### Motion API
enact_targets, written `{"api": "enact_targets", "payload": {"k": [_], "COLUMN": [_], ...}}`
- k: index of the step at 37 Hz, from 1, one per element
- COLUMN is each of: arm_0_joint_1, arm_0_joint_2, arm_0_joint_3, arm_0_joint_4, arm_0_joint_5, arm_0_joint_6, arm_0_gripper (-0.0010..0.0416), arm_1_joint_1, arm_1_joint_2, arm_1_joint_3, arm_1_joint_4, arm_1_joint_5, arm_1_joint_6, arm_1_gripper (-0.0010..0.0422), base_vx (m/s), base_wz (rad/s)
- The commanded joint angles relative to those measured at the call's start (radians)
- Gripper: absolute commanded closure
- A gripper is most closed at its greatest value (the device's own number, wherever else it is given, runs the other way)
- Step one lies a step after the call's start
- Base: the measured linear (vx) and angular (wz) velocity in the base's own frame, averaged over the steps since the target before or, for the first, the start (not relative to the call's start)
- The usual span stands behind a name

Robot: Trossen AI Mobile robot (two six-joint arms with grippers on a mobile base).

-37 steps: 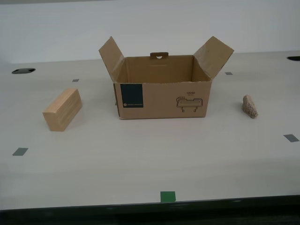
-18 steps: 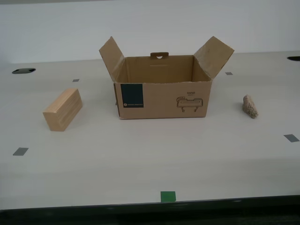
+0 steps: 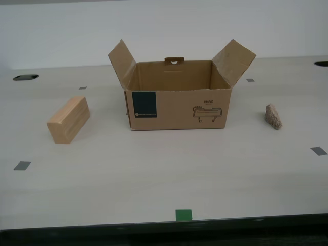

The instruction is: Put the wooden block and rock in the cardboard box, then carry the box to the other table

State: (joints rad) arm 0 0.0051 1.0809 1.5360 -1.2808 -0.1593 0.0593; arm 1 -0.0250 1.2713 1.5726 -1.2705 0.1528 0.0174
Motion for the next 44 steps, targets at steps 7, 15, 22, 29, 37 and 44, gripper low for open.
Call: {"api": "enact_targets", "payload": {"k": [7,15,22,29,37,44], "arm_0_joint_1": [0.002,0.002,0.002,0.003,0.003,0.002], "arm_0_joint_2": [0.047,0.105,0.145,0.171,0.171,0.17], "arm_0_joint_3": [0.093,0.151,0.158,0.148,0.148,0.148], "arm_0_joint_4": [-0.15,-0.201,-0.256,-0.272,-0.269,-0.269], "arm_0_joint_5": [-0.003,-0.003,-0.003,-0.003,-0.003,-0.003], "arm_0_joint_6": [0.003,0.005,0.019,0.019,0.019,0.019], "arm_0_gripper": [0.0406,0.0406,0.0406,0.0406,0.0406,0.0406], "arm_1_joint_1": [-0.023,-0.03,-0.031,-0.045,-0.077,-0.081], "arm_1_joint_2": [0.0,0.0,0.0,0.039,0.117,0.131], "arm_1_joint_3": [0.02,0.021,0.021,0.035,0.067,0.067], "arm_1_joint_4": [-0.016,-0.077,-0.087,-0.097,-0.1,-0.099], "arm_1_joint_5": [0.07,0.07,0.07,0.07,0.069,0.069], "arm_1_joint_6": [-0.035,-0.035,-0.055,-0.055,-0.034,-0.023], "arm_1_gripper": [0.0412,0.0412,0.0412,0.0412,0.0412,0.0412], "base_vx": [0.0,0.0,0.0,0.0,0.0,0.0], "base_wz": [0.0,0.0,0.0,0.0,0.0,0.0]}}
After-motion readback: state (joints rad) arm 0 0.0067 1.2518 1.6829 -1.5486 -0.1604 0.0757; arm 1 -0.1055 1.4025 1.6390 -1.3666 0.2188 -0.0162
